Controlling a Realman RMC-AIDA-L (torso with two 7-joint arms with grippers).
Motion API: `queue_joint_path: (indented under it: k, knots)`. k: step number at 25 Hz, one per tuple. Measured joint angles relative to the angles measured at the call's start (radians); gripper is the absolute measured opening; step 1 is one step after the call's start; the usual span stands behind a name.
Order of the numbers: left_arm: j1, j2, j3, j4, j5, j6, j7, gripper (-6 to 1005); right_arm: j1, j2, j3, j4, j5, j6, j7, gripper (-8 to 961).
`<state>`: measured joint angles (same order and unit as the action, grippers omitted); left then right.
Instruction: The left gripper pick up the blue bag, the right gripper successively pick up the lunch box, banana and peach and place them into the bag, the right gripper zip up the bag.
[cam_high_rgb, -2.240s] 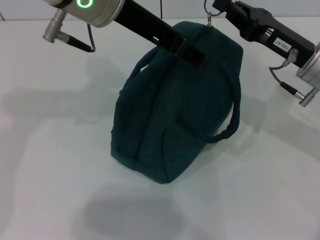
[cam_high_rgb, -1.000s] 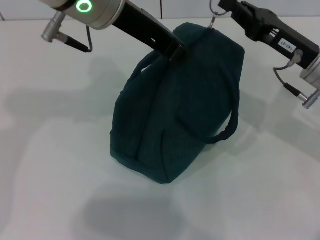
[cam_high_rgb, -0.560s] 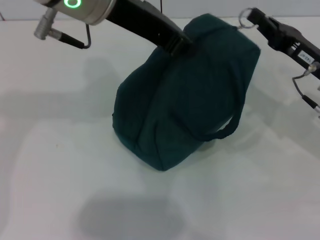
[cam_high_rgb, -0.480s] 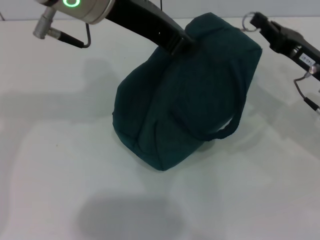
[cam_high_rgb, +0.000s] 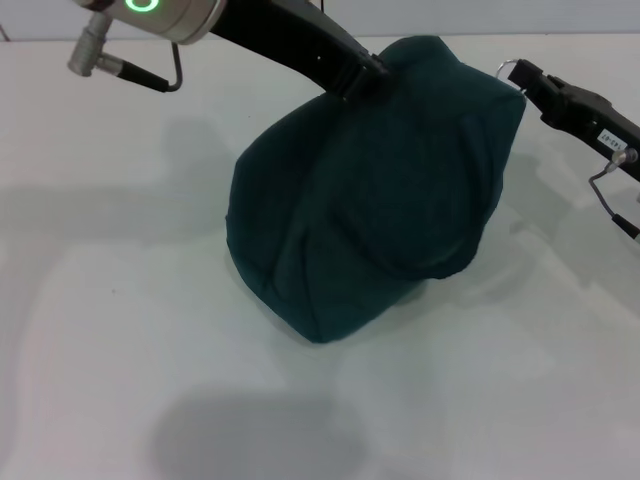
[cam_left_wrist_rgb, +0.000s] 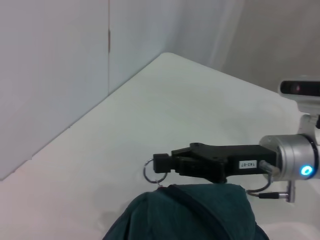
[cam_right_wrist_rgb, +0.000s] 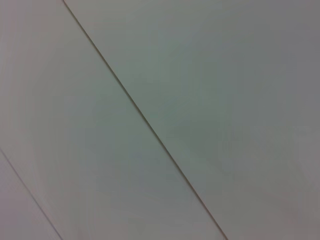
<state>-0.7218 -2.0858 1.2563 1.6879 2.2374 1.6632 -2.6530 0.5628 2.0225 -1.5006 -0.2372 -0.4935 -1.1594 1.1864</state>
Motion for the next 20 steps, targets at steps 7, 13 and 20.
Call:
queue_joint_path:
  k: [7,13,20]
  knots:
    - [0.035,0.002,0.000,-0.008,0.035,-0.063,0.017,40,-0.022,-0.004,0.022,-0.005,0.010,-0.068,-0.002,38]
    - [0.038,0.000,-0.034,-0.084,0.058,-0.097,0.007,47,-0.055,-0.006,0.044,-0.005,0.012,-0.100,-0.004,136]
    - [0.061,-0.002,-0.051,-0.117,0.026,-0.135,0.046,127,-0.073,-0.010,0.042,-0.005,0.005,-0.106,-0.005,316]
